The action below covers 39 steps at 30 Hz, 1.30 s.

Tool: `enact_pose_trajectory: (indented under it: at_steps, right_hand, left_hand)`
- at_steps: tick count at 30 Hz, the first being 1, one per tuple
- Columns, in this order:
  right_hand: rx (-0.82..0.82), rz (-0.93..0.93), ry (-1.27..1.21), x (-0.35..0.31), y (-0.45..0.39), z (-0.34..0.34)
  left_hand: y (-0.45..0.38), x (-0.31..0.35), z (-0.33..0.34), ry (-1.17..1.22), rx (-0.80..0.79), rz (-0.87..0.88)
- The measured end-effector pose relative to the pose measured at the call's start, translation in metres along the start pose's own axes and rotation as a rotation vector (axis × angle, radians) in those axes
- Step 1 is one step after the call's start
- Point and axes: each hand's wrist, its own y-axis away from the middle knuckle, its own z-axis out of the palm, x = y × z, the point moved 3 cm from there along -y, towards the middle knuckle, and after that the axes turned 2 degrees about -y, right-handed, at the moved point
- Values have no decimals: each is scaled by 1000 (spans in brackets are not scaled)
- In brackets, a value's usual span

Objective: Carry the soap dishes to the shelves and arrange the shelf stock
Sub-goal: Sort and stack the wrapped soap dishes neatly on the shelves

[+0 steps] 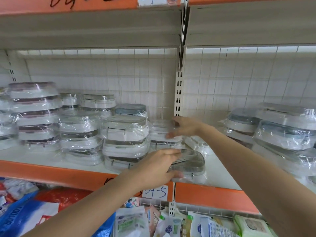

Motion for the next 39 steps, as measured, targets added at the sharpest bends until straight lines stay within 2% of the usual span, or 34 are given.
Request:
enact_pose_trajectory:
  at_steps: [5,8,11,17,23,27,30,35,39]
  right_hand:
    - [274,-79,-25,6,-8,-31]
    - [347,-30,-10,18,-8,-52]
    - [288,-36,5,22,-7,-50]
    - [40,-61,45,10,-7,-5]
    - [-11,16,15,11,3,-8]
    - [-44,181,173,49,23,-15]
    - [-49,236,275,67,38,-2]
    - [-18,331,388,69,48,2]
    - [-56,419,392,61,44,8]
  left_hand:
    - [-1,-2,0,8,7,7]
    - [-1,-2,0,11,7,6]
    - [-1,-3,1,10,14,6]
    - [-2,-3,1,-7,16,5]
    - [-5,-4,1,-37,4,13]
    - [-10,-5,1,-23,19,17]
    - [-11,-4,3,-22,23,10]
    - [-11,-4,4,-19,24,3]
    - [-11,-1,2,-21,17,5]
